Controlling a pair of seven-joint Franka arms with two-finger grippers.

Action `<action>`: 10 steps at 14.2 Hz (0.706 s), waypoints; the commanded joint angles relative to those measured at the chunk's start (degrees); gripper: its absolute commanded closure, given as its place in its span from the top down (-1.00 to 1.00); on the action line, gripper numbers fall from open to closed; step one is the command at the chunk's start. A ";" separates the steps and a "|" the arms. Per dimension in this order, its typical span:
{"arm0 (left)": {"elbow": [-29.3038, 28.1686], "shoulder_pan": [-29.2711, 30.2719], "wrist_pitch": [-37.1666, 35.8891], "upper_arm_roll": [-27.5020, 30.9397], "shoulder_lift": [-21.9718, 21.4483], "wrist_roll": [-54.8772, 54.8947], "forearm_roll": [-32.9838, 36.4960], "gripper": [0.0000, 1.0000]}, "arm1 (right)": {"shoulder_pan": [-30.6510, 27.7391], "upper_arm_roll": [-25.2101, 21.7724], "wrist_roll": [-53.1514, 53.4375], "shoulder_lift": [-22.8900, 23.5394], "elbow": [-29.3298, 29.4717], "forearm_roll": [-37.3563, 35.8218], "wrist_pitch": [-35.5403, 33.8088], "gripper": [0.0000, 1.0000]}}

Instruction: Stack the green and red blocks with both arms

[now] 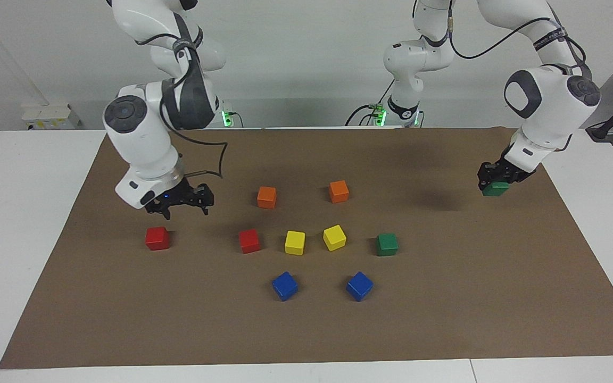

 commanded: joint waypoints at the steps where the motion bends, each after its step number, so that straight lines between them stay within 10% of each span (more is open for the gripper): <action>1: -3.76 1.06 6.00 -0.55 0.67 3.24 -1.19 -1.00 | 1.18 -0.02 1.52 3.16 -0.54 -0.16 4.06 1.00; 10: -7.37 2.20 13.22 -0.55 3.14 3.07 -1.19 -1.00 | 3.73 -0.02 6.89 7.29 -1.43 -0.42 8.47 1.00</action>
